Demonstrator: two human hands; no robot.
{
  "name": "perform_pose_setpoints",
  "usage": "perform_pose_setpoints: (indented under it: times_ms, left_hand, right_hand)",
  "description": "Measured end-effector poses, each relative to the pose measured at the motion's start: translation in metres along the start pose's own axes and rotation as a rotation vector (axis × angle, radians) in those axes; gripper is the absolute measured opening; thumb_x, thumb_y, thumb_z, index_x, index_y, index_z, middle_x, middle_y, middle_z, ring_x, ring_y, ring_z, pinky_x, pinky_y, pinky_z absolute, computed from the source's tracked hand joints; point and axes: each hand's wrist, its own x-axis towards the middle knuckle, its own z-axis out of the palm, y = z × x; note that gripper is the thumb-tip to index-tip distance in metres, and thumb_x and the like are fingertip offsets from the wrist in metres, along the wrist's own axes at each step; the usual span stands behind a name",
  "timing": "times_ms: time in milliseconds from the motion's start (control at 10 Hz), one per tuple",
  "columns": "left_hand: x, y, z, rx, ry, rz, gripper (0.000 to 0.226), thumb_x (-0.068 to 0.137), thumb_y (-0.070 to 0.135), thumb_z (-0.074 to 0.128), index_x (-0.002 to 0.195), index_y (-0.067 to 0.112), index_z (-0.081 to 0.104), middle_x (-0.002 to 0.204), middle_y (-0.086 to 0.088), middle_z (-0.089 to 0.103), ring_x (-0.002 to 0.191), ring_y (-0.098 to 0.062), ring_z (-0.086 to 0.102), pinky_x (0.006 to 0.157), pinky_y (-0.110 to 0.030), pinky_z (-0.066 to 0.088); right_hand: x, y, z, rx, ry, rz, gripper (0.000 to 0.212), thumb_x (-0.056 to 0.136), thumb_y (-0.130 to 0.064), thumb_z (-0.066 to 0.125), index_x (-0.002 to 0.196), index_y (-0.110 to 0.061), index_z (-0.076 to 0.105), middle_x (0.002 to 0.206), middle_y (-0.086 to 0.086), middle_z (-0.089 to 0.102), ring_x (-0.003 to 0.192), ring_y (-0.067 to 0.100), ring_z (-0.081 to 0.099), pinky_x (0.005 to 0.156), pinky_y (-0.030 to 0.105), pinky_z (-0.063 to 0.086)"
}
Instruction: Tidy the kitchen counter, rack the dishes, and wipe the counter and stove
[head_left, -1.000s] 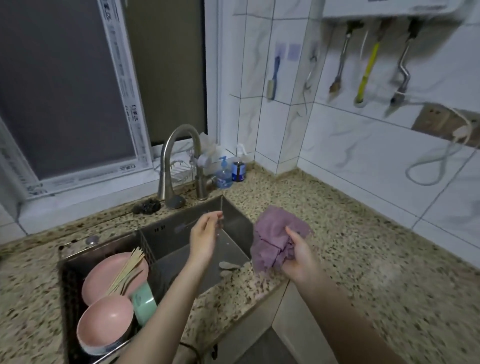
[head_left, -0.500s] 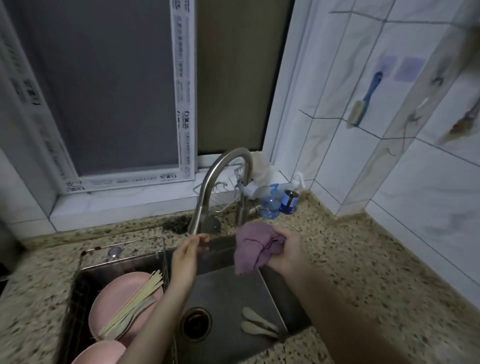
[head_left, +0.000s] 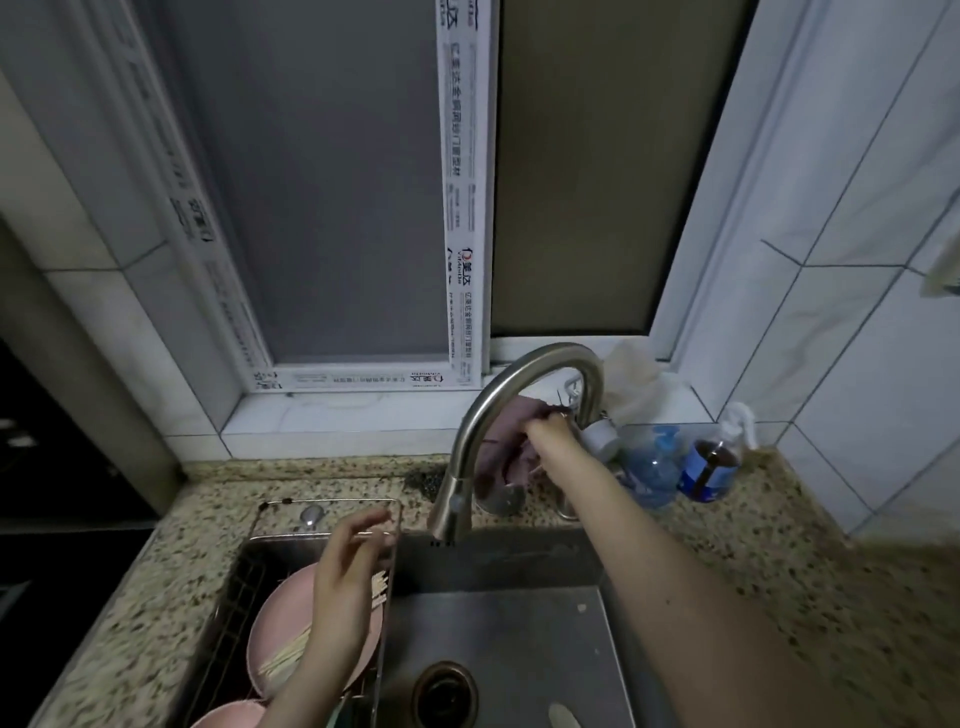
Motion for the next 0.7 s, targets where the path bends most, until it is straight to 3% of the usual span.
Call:
perform_pose_setpoints:
  times_ms: [100,200,300,400,500,600,700]
  left_hand:
    - [-0.002,0.004,0.003,-0.045,0.019,0.024,0.018,0.094,0.004,0.048,0.104,0.006,0.063,0.096,-0.007,0.068,0.082,-0.019,0.065,0.071,-0.022,0.053]
    - [0.000,0.009,0.010,-0.085,0.017,0.036,0.019,0.094,0.004,0.047,0.100,0.011,0.064,0.094,-0.002,0.068,0.083,-0.020,0.064,0.075,-0.032,0.049]
    - [0.003,0.015,0.020,-0.117,-0.041,0.034,0.022,0.094,0.004,0.047,0.098,0.017,0.064,0.095,-0.001,0.069,0.079,-0.009,0.066,0.074,-0.035,0.048]
    - [0.001,0.022,0.033,-0.162,-0.130,0.067,0.022,0.094,0.007,0.049,0.105,0.021,0.062,0.090,0.003,0.071,0.083,-0.016,0.064,0.074,-0.033,0.049]
    - [-0.013,0.032,0.046,-0.203,-0.239,0.114,0.025,0.094,0.015,0.049,0.116,0.024,0.055,0.092,0.003,0.070,0.079,-0.010,0.063,0.066,-0.023,0.051]
    - [-0.031,0.039,0.059,-0.223,-0.356,0.129,0.026,0.091,0.030,0.050,0.117,0.035,0.054,0.104,0.000,0.069,0.084,-0.011,0.065,0.069,-0.022,0.052]
    - [-0.055,0.030,0.076,-0.207,-0.461,0.112,0.027,0.095,0.030,0.046,0.120,0.039,0.051,0.117,-0.002,0.065,0.102,-0.022,0.063,0.086,-0.038,0.050]
  right_hand:
    - [0.004,0.007,-0.002,-0.326,0.034,-0.096,0.033,0.089,-0.019,0.051,0.119,-0.004,0.046,0.112,0.021,0.061,0.098,0.034,0.063,0.084,0.045,0.055]
    - [-0.005,0.012,-0.007,-0.274,0.058,-0.219,0.041,0.086,-0.018,0.056,0.124,-0.007,0.046,0.116,0.013,0.060,0.103,0.030,0.061,0.069,0.032,0.054]
    - [-0.023,0.022,-0.018,-0.234,0.097,-0.318,0.029,0.089,-0.020,0.056,0.116,-0.010,0.055,0.108,0.008,0.063,0.093,0.020,0.060,0.064,0.027,0.046]
    - [-0.046,0.030,-0.038,-0.278,0.104,-0.352,0.016,0.092,-0.024,0.054,0.099,-0.012,0.062,0.103,0.007,0.064,0.089,0.014,0.054,0.079,0.030,0.044]
    - [-0.083,0.040,-0.061,-0.195,0.047,-0.306,0.013,0.096,-0.022,0.050,0.096,-0.019,0.062,0.111,0.007,0.065,0.098,0.019,0.058,0.079,0.028,0.044]
    - [-0.134,0.053,-0.084,-0.037,0.036,-0.248,0.018,0.098,-0.021,0.047,0.109,-0.013,0.059,0.112,0.009,0.067,0.093,0.021,0.064,0.078,0.028,0.050]
    - [-0.186,0.087,-0.111,0.100,0.108,-0.241,0.014,0.099,-0.019,0.046,0.105,-0.013,0.058,0.109,0.014,0.066,0.079,0.019,0.065,0.077,0.030,0.050]
